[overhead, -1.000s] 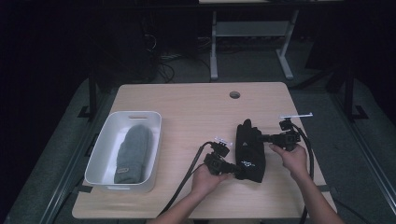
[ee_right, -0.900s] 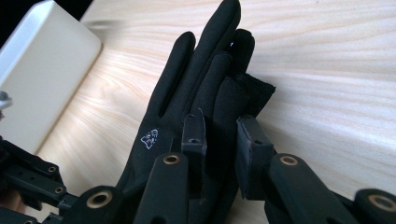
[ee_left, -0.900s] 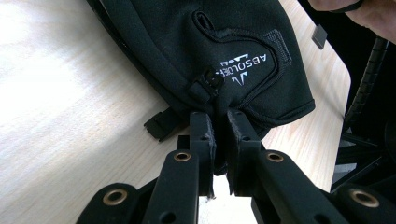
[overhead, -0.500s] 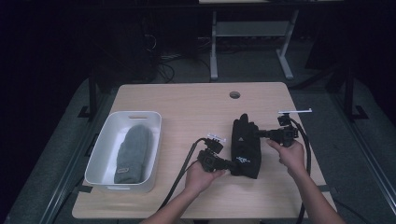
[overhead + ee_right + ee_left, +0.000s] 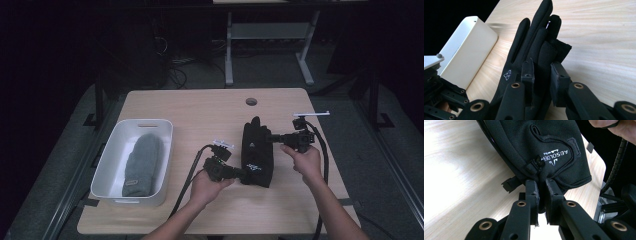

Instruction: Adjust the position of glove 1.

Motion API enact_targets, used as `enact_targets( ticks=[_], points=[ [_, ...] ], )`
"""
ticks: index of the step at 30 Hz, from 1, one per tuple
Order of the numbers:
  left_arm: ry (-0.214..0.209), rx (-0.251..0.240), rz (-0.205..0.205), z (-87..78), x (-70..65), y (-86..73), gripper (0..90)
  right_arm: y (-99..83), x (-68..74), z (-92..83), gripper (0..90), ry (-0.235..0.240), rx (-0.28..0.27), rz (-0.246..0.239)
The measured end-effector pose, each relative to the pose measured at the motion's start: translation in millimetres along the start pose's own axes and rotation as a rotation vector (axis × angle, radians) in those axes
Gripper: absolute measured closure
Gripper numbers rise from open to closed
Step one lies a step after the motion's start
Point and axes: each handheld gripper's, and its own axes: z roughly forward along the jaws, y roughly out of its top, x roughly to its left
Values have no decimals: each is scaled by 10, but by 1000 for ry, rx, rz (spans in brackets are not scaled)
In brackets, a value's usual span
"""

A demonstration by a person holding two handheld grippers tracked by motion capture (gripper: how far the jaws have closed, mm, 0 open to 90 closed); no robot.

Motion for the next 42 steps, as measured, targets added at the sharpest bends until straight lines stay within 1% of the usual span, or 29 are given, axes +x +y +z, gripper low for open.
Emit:
enact_targets(
  ticks=[9, 18, 23, 29, 42],
  points=[
    [3, -20, 8, -134, -12, 29, 826, 93, 124, -21, 752, 23, -17, -6],
    [-13, -46, 5, -283, -20, 35, 826, 182, 260, -10, 751, 45, -24, -18],
    [-4, -46, 23, -381, -15, 33, 826, 228, 335, 23, 751, 61, -27, -27],
    [-2, -64, 20, -513, 7, 28, 826, 293, 440, 60, 752, 79, -30, -36],
    [3, -91, 17, -762, 75, 3, 827, 435, 656, 186, 752, 101, -25, -58]
  ],
)
